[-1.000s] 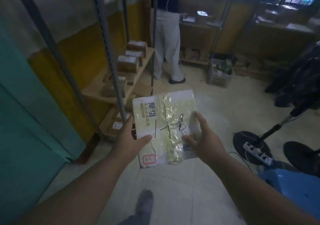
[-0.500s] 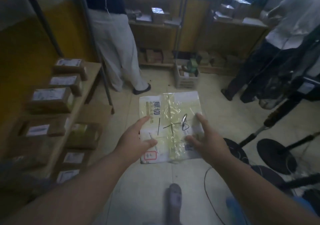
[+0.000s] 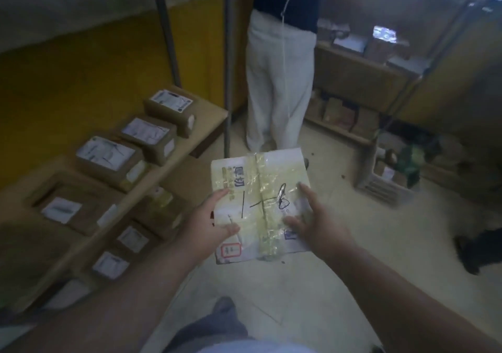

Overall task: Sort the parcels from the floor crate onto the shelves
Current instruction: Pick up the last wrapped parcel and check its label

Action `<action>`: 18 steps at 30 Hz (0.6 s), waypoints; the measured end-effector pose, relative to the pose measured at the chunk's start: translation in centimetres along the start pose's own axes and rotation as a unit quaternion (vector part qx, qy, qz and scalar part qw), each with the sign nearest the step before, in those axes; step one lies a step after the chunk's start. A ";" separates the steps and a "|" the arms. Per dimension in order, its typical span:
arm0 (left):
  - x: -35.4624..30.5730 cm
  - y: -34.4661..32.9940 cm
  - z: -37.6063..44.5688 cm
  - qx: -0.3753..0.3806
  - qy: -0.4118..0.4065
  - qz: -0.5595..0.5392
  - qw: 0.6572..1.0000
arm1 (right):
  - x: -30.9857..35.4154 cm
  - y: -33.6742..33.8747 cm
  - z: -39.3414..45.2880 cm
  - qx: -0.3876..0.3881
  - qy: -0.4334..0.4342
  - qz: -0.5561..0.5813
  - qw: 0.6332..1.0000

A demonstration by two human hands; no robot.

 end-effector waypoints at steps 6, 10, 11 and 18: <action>-1.8 -1.7 9.4 -0.034 0.048 -0.051 0.997 | -1.1 0.7 12.5 0.065 0.029 0.024 0.997; -2.2 -3.6 14.2 -0.080 0.084 -0.074 0.990 | -2.3 1.3 20.0 0.106 0.057 0.002 0.993; -2.0 -4.0 15.5 -0.097 0.095 -0.072 0.988 | -2.6 0.9 22.3 0.116 0.065 -0.010 0.991; 3.4 -7.1 27.0 -0.227 0.173 -0.038 0.958 | -4.9 -6.2 39.4 0.236 0.128 -0.053 0.962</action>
Point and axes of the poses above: each hand's wrist, its own z-axis towards the middle knuckle, its own y-axis out of the back of the hand, x = y × z, the point moved 1 cm from there along z, towards the middle knuckle, and after that the axes turned 1 degree about -z, right-handed, at the moved point
